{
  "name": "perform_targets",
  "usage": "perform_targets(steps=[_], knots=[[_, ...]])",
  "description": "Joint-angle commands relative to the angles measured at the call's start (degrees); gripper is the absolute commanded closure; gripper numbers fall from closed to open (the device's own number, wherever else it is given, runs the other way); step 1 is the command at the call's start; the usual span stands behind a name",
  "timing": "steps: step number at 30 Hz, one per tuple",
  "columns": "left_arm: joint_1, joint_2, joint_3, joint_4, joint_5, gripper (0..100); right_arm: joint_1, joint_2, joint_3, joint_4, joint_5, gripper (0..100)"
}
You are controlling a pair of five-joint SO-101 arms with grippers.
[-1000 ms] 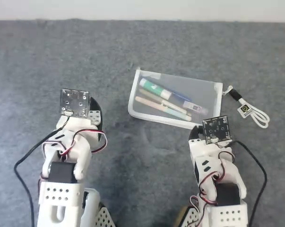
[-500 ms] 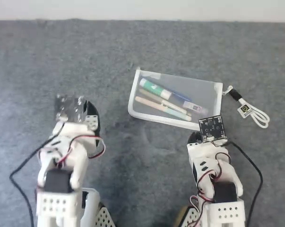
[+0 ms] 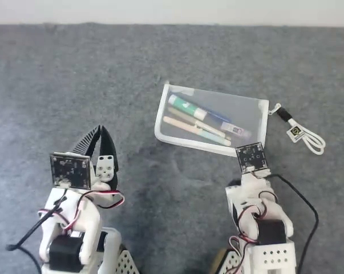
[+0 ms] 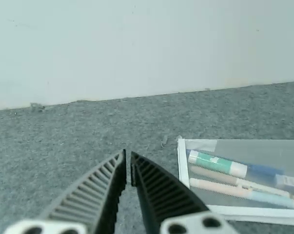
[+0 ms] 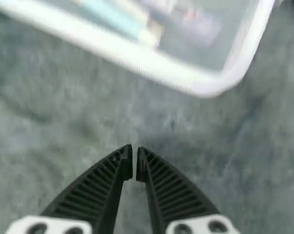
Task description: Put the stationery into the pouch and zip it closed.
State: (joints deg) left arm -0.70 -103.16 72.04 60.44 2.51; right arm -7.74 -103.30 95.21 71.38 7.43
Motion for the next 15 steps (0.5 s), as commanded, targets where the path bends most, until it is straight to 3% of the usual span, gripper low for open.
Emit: perform_targets(steps=[1,5,15], knots=[[-0.2,-1.3,-1.1,-0.3,-2.3,99,0.7,-0.7,1.2,3.2,0.4,98.9],[-2.3,-1.3,1.0,2.2,-6.6,99,0.8,-0.7,1.2,3.6,0.4,99.1],[-8.6,-1.3,13.7,2.5,-6.6,99,0.8,-0.7,1.2,3.6,0.4,99.1]])
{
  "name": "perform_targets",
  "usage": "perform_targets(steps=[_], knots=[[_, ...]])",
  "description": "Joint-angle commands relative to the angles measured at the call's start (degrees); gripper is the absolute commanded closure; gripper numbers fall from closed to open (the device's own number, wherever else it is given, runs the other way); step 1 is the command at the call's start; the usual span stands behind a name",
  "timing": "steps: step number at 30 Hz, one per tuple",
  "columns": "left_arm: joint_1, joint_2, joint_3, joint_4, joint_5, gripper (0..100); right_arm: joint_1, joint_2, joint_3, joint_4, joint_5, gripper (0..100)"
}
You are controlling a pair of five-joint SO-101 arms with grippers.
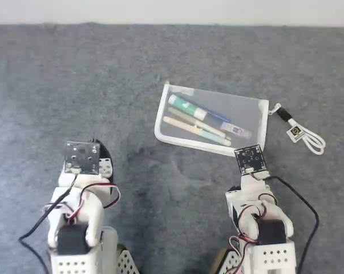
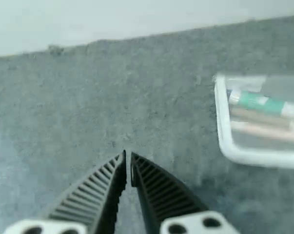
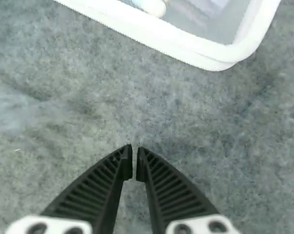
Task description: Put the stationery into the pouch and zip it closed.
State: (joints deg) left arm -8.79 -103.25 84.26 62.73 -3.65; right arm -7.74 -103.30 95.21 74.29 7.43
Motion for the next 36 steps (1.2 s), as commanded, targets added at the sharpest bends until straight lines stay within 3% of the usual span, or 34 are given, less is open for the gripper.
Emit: perform_targets(steps=[1,8,19,27,36], knots=[[-0.5,-1.2,3.1,0.1,-0.4,99,0.8,-0.7,1.2,0.7,0.4,99.1],[-1.0,-1.2,12.4,-2.1,-0.8,99,0.7,-0.7,1.2,0.7,0.4,99.1],[-0.7,-1.2,12.3,-1.5,-0.6,99,0.7,-0.7,1.2,0.7,0.4,99.1],[-1.0,-1.2,12.3,9.5,-0.9,99,0.7,-0.7,1.2,0.7,0.4,99.1],[-0.6,-1.2,12.3,9.7,-0.6,99,0.7,-0.7,1.2,0.7,0.4,99.1]])
